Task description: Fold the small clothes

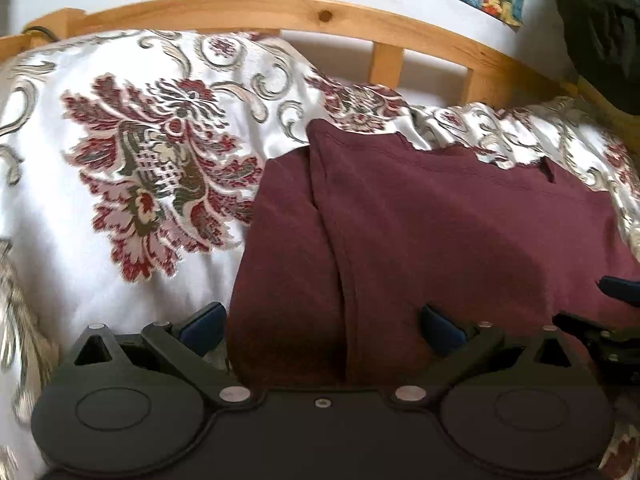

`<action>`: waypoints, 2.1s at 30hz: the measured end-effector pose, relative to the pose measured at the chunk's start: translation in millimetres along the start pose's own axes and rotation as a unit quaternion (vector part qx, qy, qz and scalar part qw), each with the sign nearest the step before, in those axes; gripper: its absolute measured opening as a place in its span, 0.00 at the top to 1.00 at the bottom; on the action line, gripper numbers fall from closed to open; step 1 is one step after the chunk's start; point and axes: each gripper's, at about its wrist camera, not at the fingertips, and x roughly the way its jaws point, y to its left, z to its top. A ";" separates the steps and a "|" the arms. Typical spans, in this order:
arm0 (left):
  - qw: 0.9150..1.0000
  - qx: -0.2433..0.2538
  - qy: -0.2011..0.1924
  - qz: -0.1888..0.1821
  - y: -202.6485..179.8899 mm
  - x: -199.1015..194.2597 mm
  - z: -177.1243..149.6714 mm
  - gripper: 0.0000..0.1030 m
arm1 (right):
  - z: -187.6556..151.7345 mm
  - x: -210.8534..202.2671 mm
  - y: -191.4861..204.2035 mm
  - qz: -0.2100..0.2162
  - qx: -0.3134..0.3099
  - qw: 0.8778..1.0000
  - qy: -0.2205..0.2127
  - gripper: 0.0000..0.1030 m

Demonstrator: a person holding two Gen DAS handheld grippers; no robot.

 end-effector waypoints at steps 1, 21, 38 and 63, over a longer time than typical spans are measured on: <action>1.000 0.002 0.004 -0.008 2.6 0.5 2.5 0.01 | 0.1 0.3 -0.3 0.001 0.001 1.000 0.000 0.00; 0.991 -0.090 0.073 -0.064 44.9 5.7 37.9 0.46 | 1.3 0.4 -3.4 0.008 0.010 1.000 0.003 0.00; 0.996 -0.059 0.012 -0.063 -18.4 -39.4 70.8 0.82 | 37.2 -50.4 -55.6 0.062 0.114 0.991 -0.015 0.00; 0.959 0.121 0.047 -0.250 -193.0 -23.3 68.9 0.29 | 42.5 -49.4 -164.8 -0.080 0.184 0.979 -0.033 0.00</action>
